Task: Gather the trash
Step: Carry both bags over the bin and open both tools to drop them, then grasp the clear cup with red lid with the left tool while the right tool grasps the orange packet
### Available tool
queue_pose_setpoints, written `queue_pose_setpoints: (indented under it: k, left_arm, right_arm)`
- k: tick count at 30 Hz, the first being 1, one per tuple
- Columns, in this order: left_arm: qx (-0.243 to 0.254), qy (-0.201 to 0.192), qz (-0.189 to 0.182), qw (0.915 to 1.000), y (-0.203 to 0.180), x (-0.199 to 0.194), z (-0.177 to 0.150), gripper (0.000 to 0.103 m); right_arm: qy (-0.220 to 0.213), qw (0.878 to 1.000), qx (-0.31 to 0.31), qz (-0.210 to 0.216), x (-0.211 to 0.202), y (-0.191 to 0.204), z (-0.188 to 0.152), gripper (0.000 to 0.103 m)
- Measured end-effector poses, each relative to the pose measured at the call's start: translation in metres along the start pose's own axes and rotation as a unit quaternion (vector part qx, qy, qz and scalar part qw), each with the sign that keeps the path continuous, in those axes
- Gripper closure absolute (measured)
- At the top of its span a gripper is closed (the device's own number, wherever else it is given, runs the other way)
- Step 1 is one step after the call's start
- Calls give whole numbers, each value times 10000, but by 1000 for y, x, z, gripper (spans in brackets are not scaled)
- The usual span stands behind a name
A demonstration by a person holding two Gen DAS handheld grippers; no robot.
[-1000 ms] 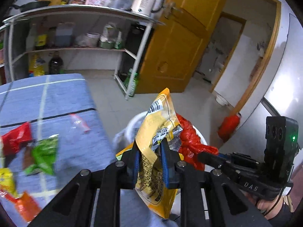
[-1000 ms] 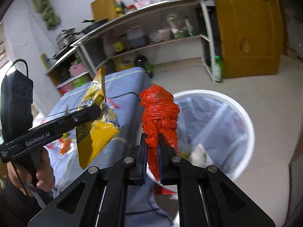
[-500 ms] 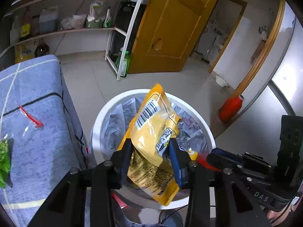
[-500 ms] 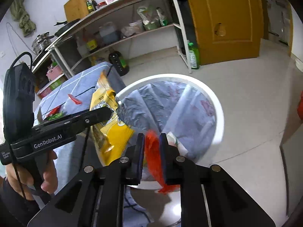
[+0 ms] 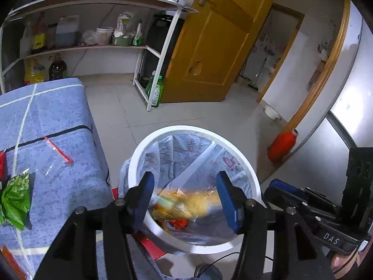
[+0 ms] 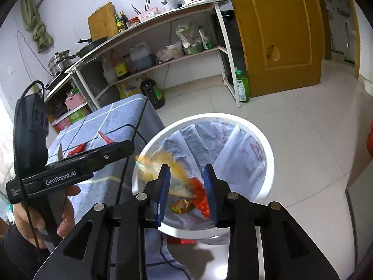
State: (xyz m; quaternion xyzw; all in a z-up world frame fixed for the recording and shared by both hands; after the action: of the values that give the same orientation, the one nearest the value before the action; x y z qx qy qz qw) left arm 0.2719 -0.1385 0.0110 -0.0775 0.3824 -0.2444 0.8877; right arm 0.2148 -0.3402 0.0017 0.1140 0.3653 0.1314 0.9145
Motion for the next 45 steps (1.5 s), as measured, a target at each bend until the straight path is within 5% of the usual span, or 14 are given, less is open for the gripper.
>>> queue_pose_setpoints:
  k: [8,24,37,41,45]
  left_arm:
    - [-72,-292,121,9995,15,-37,-4,45]
    - [-348,-1280,1362,9818,92,-162,-43,45]
    - [-1017,-1447,2428,9538,183,-215,-89,42]
    - [-1259,-1257,2514,9514,206,-212,-103,42]
    - [-1443,-1004,2497,9522,219,-202,-114,42]
  right_arm:
    - [-112,9994,-167,267,-7,23,4,72]
    - [-80,9844,-1247,1236,8,141,-2,72]
    - [455,9606,-2077,1789,50,230,-30,71]
    - [697,9521,-2289,1901,66,250,-41,57]
    - [945,9448,-2505,1888,82,264,-51,56]
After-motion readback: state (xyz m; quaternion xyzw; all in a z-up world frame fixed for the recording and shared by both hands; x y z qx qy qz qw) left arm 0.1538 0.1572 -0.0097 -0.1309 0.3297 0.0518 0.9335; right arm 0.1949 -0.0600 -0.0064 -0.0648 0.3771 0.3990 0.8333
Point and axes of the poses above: each gripper's, at about its wrist camera, not at the fingertips, and x roughly the way its jaws point, y to its left, z to its top, the point moved 2 cm from there along x, roughly the way its jaws point, and after that the axes turned 2 degrees about z, right-handed, at the moved point
